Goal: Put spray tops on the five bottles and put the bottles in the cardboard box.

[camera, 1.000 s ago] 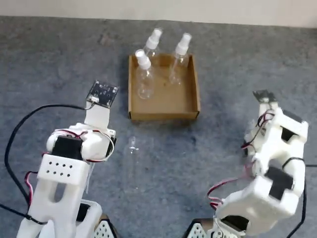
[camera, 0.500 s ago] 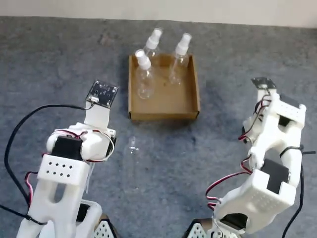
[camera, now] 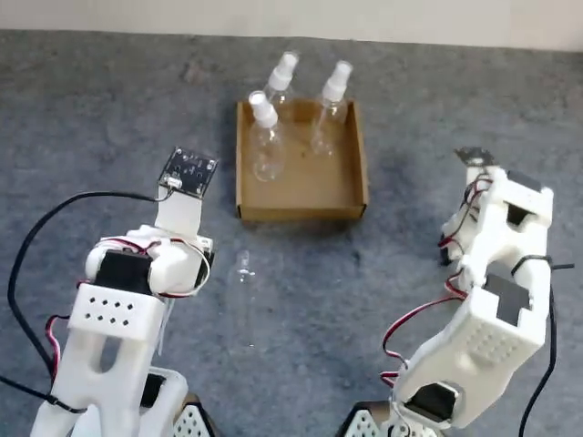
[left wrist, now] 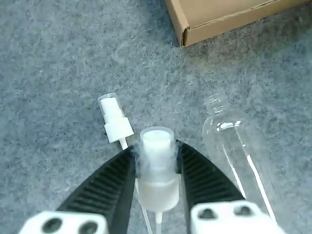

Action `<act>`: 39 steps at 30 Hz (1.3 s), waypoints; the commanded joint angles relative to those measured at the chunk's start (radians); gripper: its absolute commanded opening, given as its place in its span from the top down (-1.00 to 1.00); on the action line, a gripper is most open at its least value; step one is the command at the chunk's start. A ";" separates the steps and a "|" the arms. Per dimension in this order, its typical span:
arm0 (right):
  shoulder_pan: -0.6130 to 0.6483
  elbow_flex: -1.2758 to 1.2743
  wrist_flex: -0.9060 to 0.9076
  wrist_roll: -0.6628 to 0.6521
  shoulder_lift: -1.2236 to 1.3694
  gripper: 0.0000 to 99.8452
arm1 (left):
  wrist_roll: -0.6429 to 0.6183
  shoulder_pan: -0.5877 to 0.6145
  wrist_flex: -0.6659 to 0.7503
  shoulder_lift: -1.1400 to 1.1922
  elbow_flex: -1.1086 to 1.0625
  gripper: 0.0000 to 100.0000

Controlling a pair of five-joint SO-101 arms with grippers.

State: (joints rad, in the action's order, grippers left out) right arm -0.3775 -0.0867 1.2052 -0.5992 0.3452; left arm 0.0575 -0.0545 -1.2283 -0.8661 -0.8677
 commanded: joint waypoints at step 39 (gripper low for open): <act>1.164 -0.947 -0.558 0.356 -1.310 0.99 | -0.614 0.243 0.101 -0.030 0.636 0.99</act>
State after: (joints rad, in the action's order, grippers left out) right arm 0.7733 -1.0165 0.7250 -0.2509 -0.9175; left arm -0.4810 0.1864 -1.1500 -0.8815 -0.2831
